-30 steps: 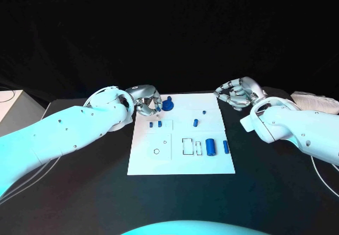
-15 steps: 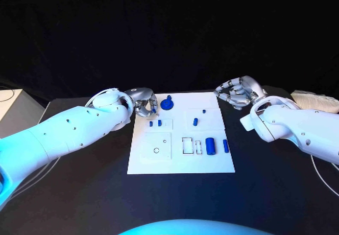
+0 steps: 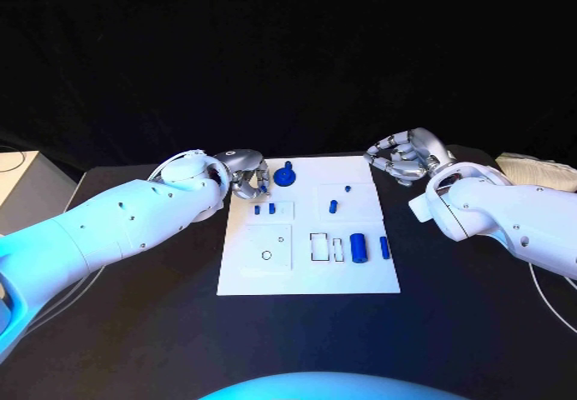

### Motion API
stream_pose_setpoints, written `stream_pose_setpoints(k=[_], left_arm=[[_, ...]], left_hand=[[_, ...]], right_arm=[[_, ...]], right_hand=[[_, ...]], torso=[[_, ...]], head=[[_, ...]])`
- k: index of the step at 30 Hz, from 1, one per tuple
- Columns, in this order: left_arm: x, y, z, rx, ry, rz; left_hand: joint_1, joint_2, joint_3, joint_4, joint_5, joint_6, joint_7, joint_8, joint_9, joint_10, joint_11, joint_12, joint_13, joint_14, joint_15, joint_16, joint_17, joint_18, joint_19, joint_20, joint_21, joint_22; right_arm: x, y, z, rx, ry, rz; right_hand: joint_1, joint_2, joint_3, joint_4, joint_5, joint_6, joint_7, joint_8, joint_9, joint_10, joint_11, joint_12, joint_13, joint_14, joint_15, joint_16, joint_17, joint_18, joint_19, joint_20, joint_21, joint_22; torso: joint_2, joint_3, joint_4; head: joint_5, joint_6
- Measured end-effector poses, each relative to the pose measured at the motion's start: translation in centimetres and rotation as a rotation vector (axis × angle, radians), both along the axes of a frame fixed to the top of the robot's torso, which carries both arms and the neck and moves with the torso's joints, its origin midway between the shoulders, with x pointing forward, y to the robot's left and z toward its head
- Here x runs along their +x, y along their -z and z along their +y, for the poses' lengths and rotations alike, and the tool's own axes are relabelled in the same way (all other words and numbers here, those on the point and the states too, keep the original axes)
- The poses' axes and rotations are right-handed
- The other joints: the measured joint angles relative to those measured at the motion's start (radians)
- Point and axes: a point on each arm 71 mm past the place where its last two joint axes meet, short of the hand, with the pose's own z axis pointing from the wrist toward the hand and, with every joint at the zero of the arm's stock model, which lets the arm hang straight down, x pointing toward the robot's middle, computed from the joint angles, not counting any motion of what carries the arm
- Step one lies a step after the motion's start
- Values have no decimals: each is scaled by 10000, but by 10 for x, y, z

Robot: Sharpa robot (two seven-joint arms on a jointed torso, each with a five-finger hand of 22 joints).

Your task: Assemble the parts on the task board

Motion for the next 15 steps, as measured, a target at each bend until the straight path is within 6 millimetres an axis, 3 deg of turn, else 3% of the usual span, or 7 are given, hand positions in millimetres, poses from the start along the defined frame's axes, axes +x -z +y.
stream_pose_setpoints(k=[15], left_arm=[[-1,2,-6,62,162,123]], left_hand=[[0,0,0,0,0,0,0,-36,-3,-1,0,-45,-10,0,0,0,-44,0,0,0,0,-31]], right_arm=[[0,0,0,2,-6,0]], right_hand=[[0,0,0,0,0,0,0,-1,-1,0,0,0,-1,0,0,0,0,0,0,0,0,-2]], torso=[[-3,0,0]], head=[[-12,-12]])
